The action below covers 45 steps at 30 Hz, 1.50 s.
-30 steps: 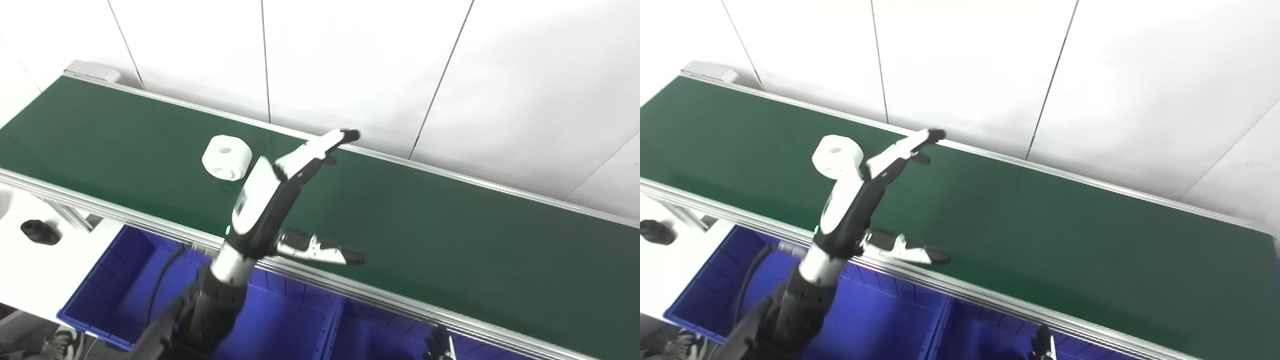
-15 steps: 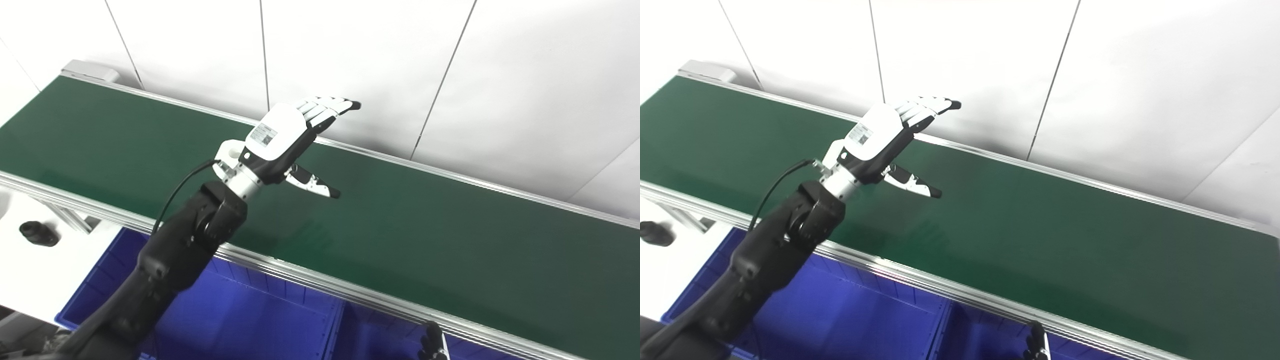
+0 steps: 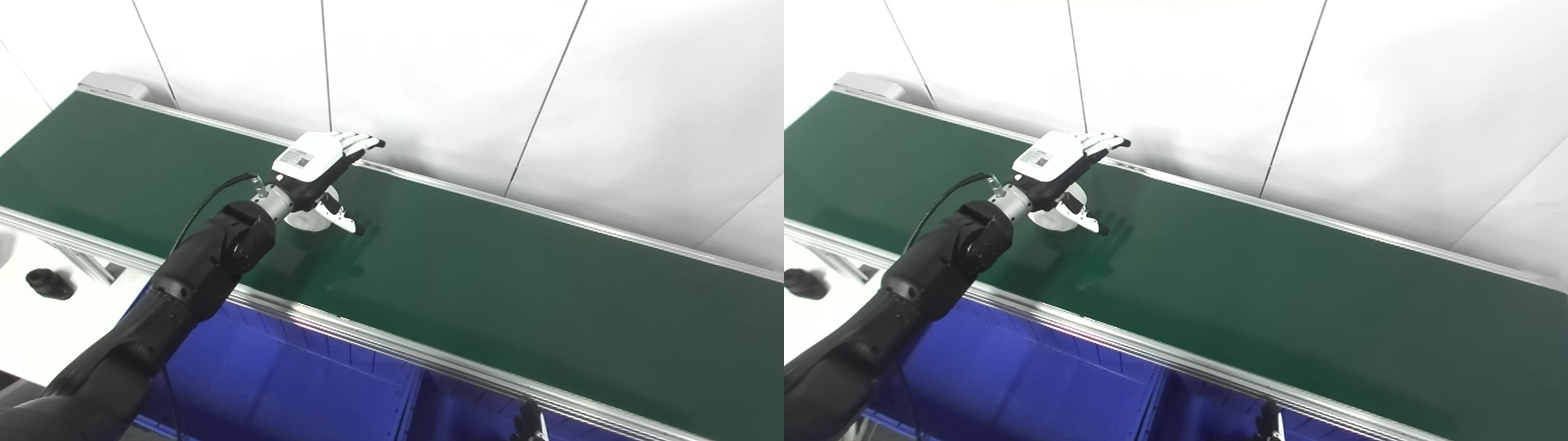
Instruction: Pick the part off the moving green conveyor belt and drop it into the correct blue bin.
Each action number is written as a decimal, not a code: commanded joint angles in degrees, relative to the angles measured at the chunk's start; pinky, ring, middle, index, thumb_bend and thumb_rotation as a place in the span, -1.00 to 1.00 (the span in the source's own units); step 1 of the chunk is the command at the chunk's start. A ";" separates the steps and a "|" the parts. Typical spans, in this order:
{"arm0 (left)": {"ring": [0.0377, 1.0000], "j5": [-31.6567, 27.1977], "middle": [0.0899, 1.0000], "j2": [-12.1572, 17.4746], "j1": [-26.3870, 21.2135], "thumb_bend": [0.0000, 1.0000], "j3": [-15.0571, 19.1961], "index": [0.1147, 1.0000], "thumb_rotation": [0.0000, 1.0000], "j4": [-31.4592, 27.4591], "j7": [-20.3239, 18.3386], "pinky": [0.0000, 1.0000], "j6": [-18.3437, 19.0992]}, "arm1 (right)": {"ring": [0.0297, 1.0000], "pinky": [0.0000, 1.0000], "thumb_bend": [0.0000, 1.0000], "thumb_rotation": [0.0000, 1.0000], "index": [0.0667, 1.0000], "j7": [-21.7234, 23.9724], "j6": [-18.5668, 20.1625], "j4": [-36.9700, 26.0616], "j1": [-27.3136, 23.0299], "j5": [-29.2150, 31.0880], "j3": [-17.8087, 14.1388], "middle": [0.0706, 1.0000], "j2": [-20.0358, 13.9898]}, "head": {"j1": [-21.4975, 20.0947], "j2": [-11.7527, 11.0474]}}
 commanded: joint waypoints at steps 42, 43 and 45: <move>-0.21 -1.63 -0.06 2.52 -2.61 0.00 -5.51 -0.15 -1.00 4.03 4.40 -0.30 1.40 | 0.99 1.00 0.35 1.00 1.00 -0.36 -3.11 -3.14 1.61 -1.69 0.44 1.00 1.15 | -0.72 1.13; -0.21 -1.79 -0.06 2.56 -2.55 0.00 -5.44 -0.14 -1.00 3.60 4.37 -0.31 1.19 | 0.99 1.00 0.36 1.00 1.00 -0.40 -3.12 -3.19 1.66 -1.75 0.46 1.00 1.12 | -0.60 1.30; -0.22 -2.23 -0.08 2.74 -1.89 0.00 -4.96 -0.13 -1.00 0.54 3.69 -0.31 1.22 | 0.98 1.00 0.36 1.00 1.00 -0.65 -3.28 -3.17 1.66 -2.18 0.45 1.00 1.08 | -0.21 1.61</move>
